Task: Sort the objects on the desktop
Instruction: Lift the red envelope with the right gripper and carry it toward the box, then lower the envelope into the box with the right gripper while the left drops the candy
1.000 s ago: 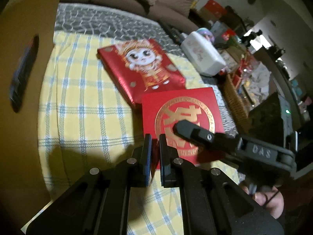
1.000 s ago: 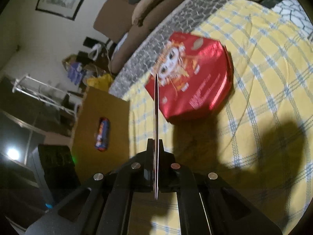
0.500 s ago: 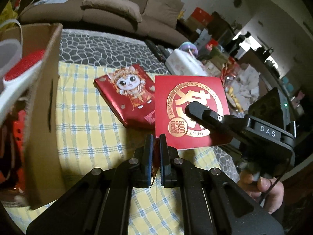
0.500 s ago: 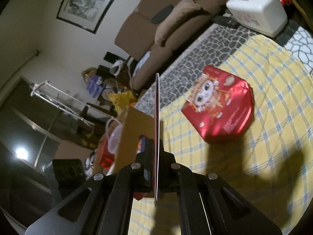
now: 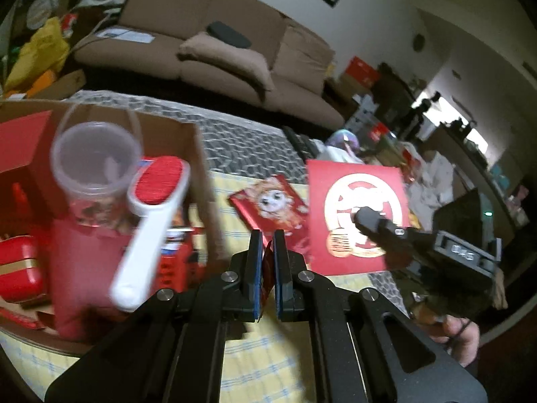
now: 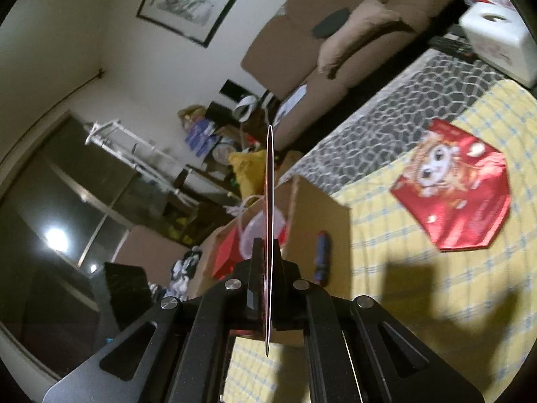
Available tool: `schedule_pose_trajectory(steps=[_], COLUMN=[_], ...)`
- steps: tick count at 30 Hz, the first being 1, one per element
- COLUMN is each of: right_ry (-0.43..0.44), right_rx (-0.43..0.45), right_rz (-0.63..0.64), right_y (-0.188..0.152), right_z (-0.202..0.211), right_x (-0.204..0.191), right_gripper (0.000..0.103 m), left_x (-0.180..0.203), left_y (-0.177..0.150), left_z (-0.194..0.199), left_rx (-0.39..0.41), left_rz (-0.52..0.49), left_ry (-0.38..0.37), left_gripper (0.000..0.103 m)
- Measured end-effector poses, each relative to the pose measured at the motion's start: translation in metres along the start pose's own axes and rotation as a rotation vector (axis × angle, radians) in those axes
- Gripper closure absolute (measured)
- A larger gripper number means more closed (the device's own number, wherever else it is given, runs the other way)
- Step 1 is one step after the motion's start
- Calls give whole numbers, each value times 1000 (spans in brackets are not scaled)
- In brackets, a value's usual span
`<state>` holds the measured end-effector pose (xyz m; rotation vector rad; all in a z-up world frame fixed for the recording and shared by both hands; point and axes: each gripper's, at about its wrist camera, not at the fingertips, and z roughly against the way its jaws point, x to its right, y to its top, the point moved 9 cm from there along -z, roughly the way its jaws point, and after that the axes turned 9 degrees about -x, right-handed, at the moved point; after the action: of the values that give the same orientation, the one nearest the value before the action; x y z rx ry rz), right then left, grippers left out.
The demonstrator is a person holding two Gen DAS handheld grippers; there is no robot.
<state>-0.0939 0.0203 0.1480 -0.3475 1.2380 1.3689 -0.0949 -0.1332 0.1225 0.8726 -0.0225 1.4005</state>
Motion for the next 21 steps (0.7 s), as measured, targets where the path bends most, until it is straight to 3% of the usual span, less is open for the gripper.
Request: schedule_pose_trajectory(steps=[9, 11, 13, 18, 21], right_ry=[16, 17, 21, 27, 41], right_rx=[-44, -47, -52, -71, -84], right_rz=[20, 18, 18, 25, 33], right_y=[-12, -13, -16, -22, -27], right_z=[-43, -49, -56, -74, -86], right_x=[-24, -27, -29, -39, -47], right_gripper=[101, 101, 101, 101, 101], left_x=[-32, -39, -47, -76, -101], left_y=[-6, -5, -1, 13, 18], left_z=[-6, 2, 11, 45, 69], left_rx=[-11, 4, 22, 104, 160], left_rz=[47, 70, 99, 157, 170], left_ry=[1, -8, -35, -46, 23], left_gripper=[97, 90, 73, 72, 61])
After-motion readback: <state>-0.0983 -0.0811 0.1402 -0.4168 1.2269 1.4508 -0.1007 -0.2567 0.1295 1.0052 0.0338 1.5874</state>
